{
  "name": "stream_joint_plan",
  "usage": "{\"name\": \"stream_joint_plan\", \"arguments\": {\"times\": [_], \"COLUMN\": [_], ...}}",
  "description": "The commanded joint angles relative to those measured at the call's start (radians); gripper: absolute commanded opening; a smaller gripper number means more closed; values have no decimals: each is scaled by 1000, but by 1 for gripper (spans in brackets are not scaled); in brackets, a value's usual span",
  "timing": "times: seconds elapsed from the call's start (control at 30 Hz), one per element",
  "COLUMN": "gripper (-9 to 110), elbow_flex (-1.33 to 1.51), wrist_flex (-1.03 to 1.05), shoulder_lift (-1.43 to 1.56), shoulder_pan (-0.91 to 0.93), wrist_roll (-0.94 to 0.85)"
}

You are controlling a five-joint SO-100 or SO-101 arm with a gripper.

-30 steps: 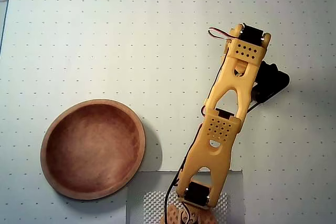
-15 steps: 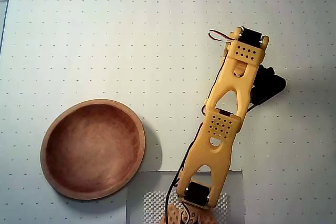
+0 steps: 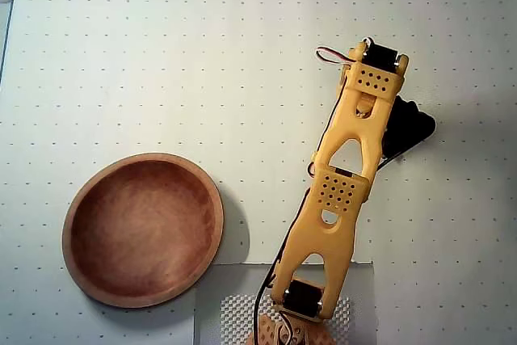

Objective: Grasp a clothespin and put it in the bowl.

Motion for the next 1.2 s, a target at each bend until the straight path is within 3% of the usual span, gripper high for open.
{"name": "stream_joint_plan", "arguments": {"times": [0.0, 0.77, 1.07, 1.17], "gripper": [18, 17, -4, -3], "elbow_flex": [-60, -43, -43, -43], "wrist_flex": [9, 12, 12, 12], "shoulder_lift": [9, -55, -52, -46], "shoulder_pan": [9, 12, 12, 12], "wrist_roll": [5, 6, 6, 6]}}
